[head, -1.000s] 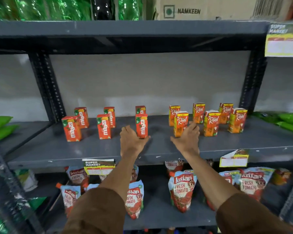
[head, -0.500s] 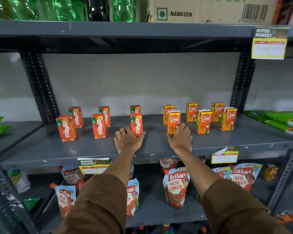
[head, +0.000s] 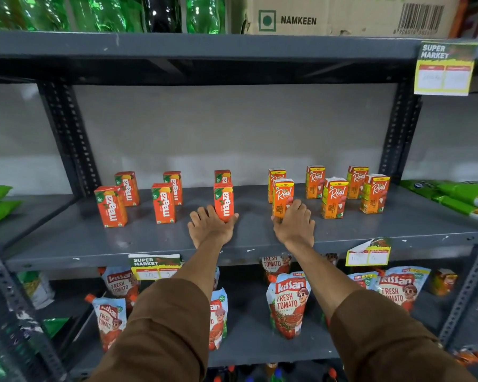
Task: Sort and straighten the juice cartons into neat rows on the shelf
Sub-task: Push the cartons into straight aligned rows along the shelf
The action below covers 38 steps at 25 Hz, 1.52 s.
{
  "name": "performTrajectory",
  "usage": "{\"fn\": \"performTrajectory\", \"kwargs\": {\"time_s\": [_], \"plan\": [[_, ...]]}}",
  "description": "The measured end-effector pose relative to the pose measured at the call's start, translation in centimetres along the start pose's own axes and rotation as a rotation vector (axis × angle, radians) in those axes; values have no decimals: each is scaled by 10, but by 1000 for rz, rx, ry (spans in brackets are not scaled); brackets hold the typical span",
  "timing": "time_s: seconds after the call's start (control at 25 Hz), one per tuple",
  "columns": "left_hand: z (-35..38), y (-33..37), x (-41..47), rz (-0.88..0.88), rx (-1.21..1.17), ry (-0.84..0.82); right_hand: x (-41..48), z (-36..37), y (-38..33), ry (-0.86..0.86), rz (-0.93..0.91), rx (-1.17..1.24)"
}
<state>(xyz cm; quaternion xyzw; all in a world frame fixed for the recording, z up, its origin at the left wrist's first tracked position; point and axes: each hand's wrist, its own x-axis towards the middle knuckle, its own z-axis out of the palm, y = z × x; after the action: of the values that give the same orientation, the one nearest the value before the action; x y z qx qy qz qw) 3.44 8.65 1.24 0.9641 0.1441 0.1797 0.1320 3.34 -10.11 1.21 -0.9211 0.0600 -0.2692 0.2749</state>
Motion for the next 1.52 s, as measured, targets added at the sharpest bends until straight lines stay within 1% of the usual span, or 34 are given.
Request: {"fn": "performTrajectory", "kwargs": {"time_s": [0.76,0.88,0.96,1.0,1.08,1.16,1.2,1.24,1.32,1.36,1.44,1.52], "plan": [[3,1,2,11,-26,-2,5,3,1,14,5,-32],[0,-1,-2,7,-50,11,4,0,-2,-18,34,-26],[-6,0,-6,0,-127,51,2,-4,-2,-70,27,55],[-9,-1,-11,6,-163,106,-1,-7,-2,-101,16,113],[-13,0,-21,85,-139,302,-5,-20,2,-109,-30,216],[-19,8,-31,280,-88,486,-8,-39,16,19,-157,208],[-25,22,-32,388,-115,565,-4,-52,25,103,-211,196],[-32,41,-31,479,-175,607,3,-67,35,195,-247,182],[-41,86,-40,616,-297,619,22,-93,57,370,-242,161],[-41,117,-48,647,-352,620,35,-105,71,440,-220,172],[-40,153,-60,647,-522,579,53,-114,86,503,-172,220],[-21,205,-73,585,-675,512,82,-127,120,462,-104,254]]}}
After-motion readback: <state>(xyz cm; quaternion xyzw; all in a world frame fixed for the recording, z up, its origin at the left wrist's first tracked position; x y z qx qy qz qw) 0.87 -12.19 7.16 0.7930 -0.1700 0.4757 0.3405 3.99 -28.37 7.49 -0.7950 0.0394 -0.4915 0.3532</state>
